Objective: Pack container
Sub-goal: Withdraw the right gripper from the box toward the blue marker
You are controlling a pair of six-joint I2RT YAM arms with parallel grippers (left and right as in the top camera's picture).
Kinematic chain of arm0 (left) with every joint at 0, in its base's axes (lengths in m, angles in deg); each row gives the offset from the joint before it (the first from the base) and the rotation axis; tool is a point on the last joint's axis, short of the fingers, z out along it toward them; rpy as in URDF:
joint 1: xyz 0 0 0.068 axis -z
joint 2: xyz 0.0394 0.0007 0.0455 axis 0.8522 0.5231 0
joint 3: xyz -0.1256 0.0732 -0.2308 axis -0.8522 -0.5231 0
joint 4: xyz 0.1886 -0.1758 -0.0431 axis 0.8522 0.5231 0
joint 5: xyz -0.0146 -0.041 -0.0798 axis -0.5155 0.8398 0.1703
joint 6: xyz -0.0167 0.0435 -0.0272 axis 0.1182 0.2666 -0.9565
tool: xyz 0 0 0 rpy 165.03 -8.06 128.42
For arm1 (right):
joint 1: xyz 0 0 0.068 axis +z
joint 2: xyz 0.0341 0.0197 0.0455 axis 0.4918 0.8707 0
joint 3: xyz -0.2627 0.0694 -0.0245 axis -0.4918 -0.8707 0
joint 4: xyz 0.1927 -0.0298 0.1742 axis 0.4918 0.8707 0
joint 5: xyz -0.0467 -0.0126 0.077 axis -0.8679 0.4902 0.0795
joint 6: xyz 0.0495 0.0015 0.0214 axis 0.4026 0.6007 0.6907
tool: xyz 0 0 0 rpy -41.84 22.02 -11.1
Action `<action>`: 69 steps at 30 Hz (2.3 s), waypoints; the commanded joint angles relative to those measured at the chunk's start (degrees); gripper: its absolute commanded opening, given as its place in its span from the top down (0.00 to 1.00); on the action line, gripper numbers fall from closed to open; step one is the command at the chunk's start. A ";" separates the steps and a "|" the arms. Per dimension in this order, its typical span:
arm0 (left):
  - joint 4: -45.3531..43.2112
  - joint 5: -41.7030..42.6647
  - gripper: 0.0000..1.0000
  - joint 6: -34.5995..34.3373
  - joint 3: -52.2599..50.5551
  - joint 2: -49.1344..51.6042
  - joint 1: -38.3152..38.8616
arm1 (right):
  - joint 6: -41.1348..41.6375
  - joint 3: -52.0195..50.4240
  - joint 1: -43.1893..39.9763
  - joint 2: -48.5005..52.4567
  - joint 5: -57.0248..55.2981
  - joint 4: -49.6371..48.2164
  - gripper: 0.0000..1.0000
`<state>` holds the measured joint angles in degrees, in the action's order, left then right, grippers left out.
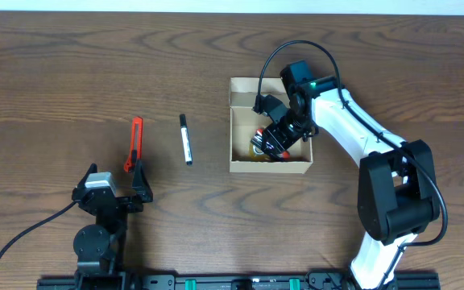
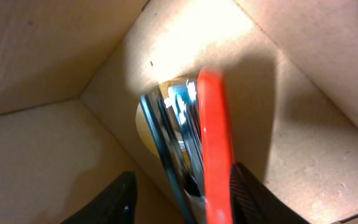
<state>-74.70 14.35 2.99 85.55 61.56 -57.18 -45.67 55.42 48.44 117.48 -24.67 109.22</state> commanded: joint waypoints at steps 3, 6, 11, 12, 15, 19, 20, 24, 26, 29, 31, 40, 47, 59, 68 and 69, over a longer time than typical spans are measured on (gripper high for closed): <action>2.95 -0.63 0.05 0.61 -0.70 -0.31 -0.24 | 0.59 0.92 0.50 0.35 1.01 0.37 0.58; 2.95 -0.63 0.05 0.61 -0.70 -0.31 -0.24 | 0.59 3.45 0.50 0.35 0.76 2.25 0.58; 2.95 -0.63 0.04 0.61 -0.70 -0.31 -0.24 | 0.63 13.05 0.48 0.35 -1.77 8.24 0.60; 2.95 -0.63 0.05 0.61 -0.70 -0.31 -0.24 | 0.66 15.56 0.48 0.35 -2.23 9.64 0.61; 2.97 -0.63 0.05 0.61 -0.70 -0.31 -0.24 | 2.03 24.17 0.44 0.35 -4.20 13.64 0.59; 2.95 -0.63 0.05 0.61 -0.70 -0.31 -0.24 | 4.87 35.60 0.44 0.35 -7.80 18.67 0.51; 2.95 -0.63 0.05 0.61 -0.70 -0.31 -0.24 | 7.23 39.15 0.44 0.35 -10.71 20.48 0.48; 2.95 -0.63 0.05 0.61 -0.70 -0.31 -0.24 | 17.73 48.98 -0.26 0.24 -25.57 28.15 0.48; 2.95 -0.63 0.05 0.61 -0.70 -0.31 -0.24 | 25.24 52.43 -1.07 -0.11 -34.97 33.55 0.43; 2.97 -0.63 0.05 0.61 -0.70 -0.31 -0.24 | 35.50 54.12 -2.95 -1.07 -43.95 41.29 0.41; 2.95 -0.63 0.05 0.61 -0.70 -0.31 -0.24 | 37.64 53.51 -4.92 -1.88 -43.32 43.65 0.29; 2.97 -0.63 0.05 0.61 -0.70 -0.31 -0.24 | 39.85 45.66 -14.29 -3.85 -40.41 43.63 0.01; 2.95 -0.63 0.05 0.61 -0.70 -0.31 -0.24 | 40.30 37.94 -22.03 -7.93 -38.56 43.63 0.01; 2.95 -0.63 0.05 0.61 -0.70 -0.31 -0.24 | 41.97 18.56 -25.05 -34.86 -38.47 38.18 0.01; 2.95 -0.63 0.05 0.61 -0.70 -0.31 -0.24 | 47.04 -4.94 -27.56 -44.57 -40.09 31.78 0.01; 2.95 -0.63 0.04 0.61 -0.70 -0.31 -0.24 | 48.04 -7.26 -27.85 -44.59 -39.28 30.58 0.01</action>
<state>-74.70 14.35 2.97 85.58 61.56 -57.18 -0.87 53.25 21.62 72.67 -63.81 140.94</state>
